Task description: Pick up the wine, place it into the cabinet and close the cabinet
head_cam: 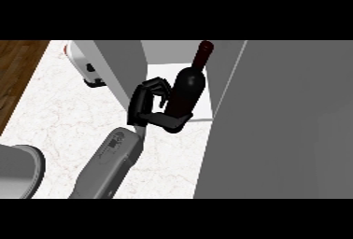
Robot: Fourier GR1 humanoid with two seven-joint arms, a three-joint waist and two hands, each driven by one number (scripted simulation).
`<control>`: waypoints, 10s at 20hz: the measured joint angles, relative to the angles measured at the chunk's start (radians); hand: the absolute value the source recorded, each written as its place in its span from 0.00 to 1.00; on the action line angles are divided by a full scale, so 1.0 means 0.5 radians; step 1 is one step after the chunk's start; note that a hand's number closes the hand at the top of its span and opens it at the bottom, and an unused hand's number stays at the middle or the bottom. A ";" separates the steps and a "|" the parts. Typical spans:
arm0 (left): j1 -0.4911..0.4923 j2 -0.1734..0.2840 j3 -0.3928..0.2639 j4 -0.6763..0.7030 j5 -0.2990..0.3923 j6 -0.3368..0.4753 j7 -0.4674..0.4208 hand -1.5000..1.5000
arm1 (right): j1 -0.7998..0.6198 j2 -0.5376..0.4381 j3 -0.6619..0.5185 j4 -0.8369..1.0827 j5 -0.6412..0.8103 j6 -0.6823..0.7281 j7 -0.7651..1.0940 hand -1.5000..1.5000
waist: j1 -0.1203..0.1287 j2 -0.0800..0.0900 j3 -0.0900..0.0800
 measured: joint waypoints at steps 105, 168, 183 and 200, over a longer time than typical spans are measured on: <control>0.138 0.059 -0.188 -0.103 0.647 -0.478 -0.142 0.00 | 0.593 -0.185 -0.134 -0.022 -0.115 0.140 -0.529 0.00 | 0.116 -0.029 -0.005; 1.091 1.082 0.490 -0.966 1.155 -1.330 0.049 0.00 | -0.586 0.176 0.059 0.246 -0.262 0.806 0.211 1.00 | 0.236 0.028 -0.021; 1.167 1.052 0.570 -0.953 1.163 -1.416 0.025 0.00 | -2.030 1.061 -0.153 1.491 -0.533 0.452 0.592 1.00 | 0.169 0.008 0.007; 1.169 0.962 0.710 -0.926 1.092 -1.466 0.082 0.00 | -2.126 1.093 -0.536 2.285 -0.786 0.800 0.122 1.00 | 0.119 -0.017 0.004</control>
